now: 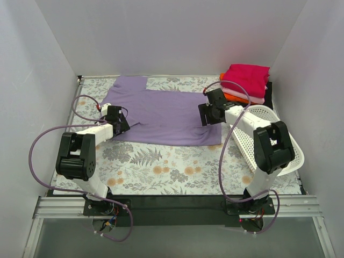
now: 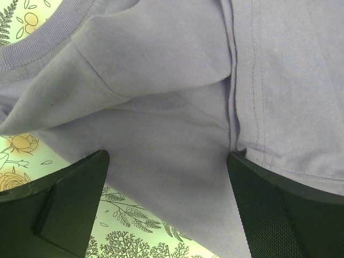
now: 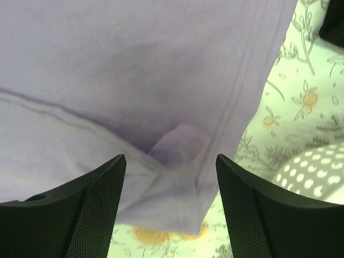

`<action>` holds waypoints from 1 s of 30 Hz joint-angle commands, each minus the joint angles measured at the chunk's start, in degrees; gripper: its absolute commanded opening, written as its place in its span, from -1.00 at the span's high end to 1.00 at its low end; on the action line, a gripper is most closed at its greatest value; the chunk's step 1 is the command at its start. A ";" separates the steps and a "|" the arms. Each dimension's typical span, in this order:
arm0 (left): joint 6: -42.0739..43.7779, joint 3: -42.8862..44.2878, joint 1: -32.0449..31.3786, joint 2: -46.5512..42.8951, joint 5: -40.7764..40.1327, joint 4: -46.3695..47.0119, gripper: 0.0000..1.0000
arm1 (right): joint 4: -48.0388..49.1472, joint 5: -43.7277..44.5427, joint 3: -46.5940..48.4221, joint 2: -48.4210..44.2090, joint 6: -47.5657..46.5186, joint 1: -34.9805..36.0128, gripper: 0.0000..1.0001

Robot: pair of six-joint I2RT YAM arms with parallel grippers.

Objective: Fold and stack the t-shirts
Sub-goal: Fold the tshirt

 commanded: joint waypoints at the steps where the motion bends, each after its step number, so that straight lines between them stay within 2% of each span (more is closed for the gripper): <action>1: -0.05 -0.08 0.50 -2.08 -1.56 -1.16 -0.68 | 0.42 -2.08 2.77 4.18 -1.89 -1.71 -0.21; 8: 0.04 -0.43 0.50 -2.52 -1.82 -1.08 -0.68 | 1.39 -3.75 1.98 4.54 -2.41 -2.14 -0.12; 11: 0.04 -0.35 0.50 -2.26 -1.65 -1.16 -0.69 | 1.65 -5.86 1.98 5.33 -2.33 -2.76 0.05; 14: 0.04 -0.52 0.50 -2.17 -1.47 -1.08 -0.68 | 1.83 -7.18 2.33 6.03 -2.15 -2.94 0.49; 15: 0.04 -0.52 0.50 -2.08 -1.47 -1.08 -0.68 | 1.83 -7.10 2.42 6.03 -1.98 -2.94 0.71; 16: 0.04 -0.52 0.50 -2.08 -1.47 -1.08 -0.68 | 1.74 -6.84 2.34 5.95 -1.89 -2.94 0.74; 23: 0.30 -0.52 0.50 -1.90 -0.51 -0.90 -0.68 | -0.36 -1.74 4.44 3.31 -0.83 -2.94 0.74; 26: 0.48 -0.52 0.50 -1.73 -0.24 -0.90 -0.68 | -0.63 -2.43 6.29 3.83 -0.92 -2.94 0.69; 29: 0.56 -0.61 0.50 -1.38 -0.24 -0.81 -0.68 | -0.54 -5.06 8.22 4.54 -1.10 -2.94 0.42; 30: 0.56 -0.61 0.50 -1.29 -0.16 -0.81 -0.68 | -0.20 -5.60 8.48 4.54 -1.18 -3.02 0.22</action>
